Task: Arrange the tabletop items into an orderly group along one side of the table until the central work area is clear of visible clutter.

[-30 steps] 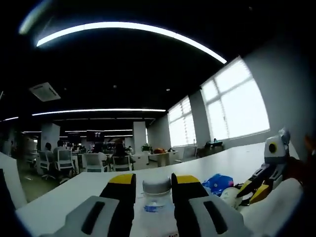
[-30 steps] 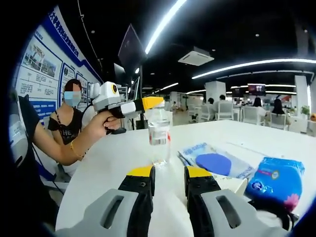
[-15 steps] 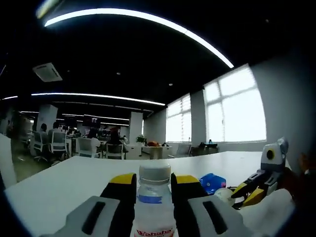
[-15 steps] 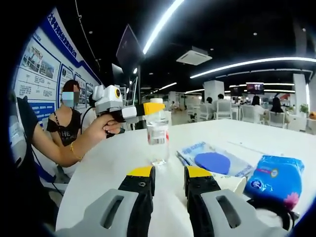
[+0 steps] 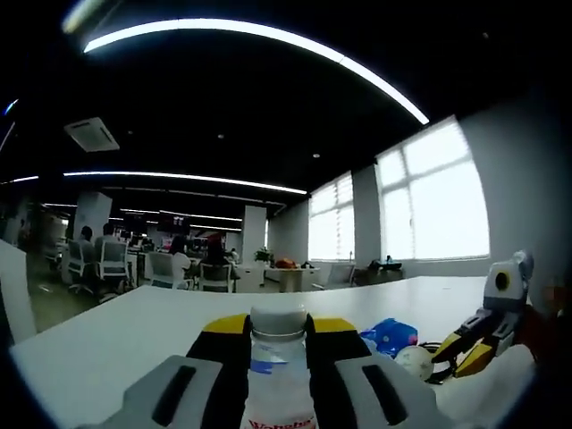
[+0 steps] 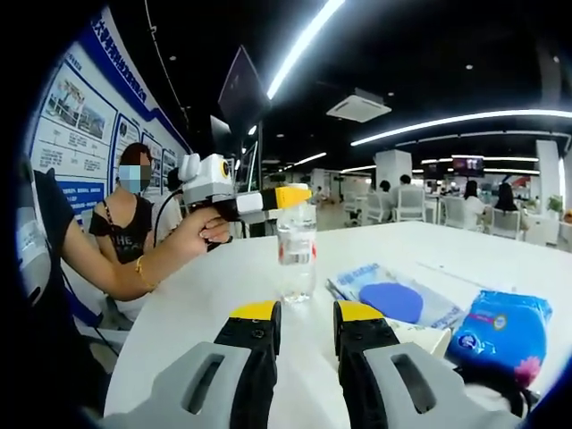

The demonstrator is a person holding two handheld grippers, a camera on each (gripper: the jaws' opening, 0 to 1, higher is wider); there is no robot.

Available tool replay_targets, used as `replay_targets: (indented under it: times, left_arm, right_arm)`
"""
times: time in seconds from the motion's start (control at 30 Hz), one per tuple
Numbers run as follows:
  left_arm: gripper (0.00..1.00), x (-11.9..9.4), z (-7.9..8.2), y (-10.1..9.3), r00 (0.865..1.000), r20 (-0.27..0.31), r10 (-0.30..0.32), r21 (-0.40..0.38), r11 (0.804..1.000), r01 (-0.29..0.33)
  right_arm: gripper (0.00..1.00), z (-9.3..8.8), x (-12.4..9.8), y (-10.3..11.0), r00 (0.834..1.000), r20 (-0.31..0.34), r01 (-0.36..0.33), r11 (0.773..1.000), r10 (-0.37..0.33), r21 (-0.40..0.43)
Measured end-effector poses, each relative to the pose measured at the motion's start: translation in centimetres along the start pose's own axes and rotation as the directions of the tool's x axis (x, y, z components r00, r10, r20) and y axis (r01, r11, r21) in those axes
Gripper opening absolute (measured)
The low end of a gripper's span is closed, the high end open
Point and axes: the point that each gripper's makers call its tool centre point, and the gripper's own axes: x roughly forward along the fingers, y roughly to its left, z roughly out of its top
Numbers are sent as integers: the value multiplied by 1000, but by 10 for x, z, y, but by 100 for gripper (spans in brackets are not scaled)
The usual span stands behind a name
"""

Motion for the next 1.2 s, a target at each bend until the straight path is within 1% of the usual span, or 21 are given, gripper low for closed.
replay_targets:
  times: [0.23, 0.27, 0.37, 0.63, 0.73, 0.83, 0.9, 1.03, 1.13, 1.2]
  left_arm:
    - [21, 0, 1, 10, 999, -4, 32, 3, 999, -32]
    - [21, 0, 1, 10, 1000, -5, 30, 6, 1000, -30]
    - [21, -1, 3, 16, 999, 2, 53, 5, 999, -53]
    - [21, -3, 6, 24, 997, 7, 72, 8, 997, -72]
    - [22, -4, 6, 23, 997, 11, 75, 17, 997, -75]
    - [22, -4, 6, 20, 997, 16, 71, 36, 997, -71]
    - [22, -4, 7, 19, 996, 31, 83, 55, 995, -84]
    - [22, -5, 8, 19, 994, 55, 96, 66, 993, -99]
    - [23, -6, 9, 19, 993, 58, 100, 107, 989, -106]
    - [23, -6, 11, 18, 993, 63, 99, 154, 982, -108]
  right_arm:
    - [22, -1, 0, 0, 1000, -6, -2, 1000, 2, -4]
    - [22, -1, 0, 0, 1000, -6, -3, 1000, 3, -5]
    - [22, -3, 1, 0, 1000, -12, -4, 1000, 4, -10]
    - [22, -3, -1, -3, 1000, -10, 6, 1000, -6, -1]
    - [22, -3, -1, -4, 1000, -9, 12, 1000, -12, 3]
    - [22, -4, -1, -4, 1000, -12, 15, 1000, -15, 7]
    - [22, -4, -1, -4, 1000, -12, 15, 1000, -15, 8]
    - [22, -3, -2, -6, 1000, -6, 23, 1000, -23, 15]
    - [22, -1, -3, -7, 1000, 0, 28, 999, -28, 20]
    - [22, -1, -4, -8, 999, 1, 32, 999, -32, 20]
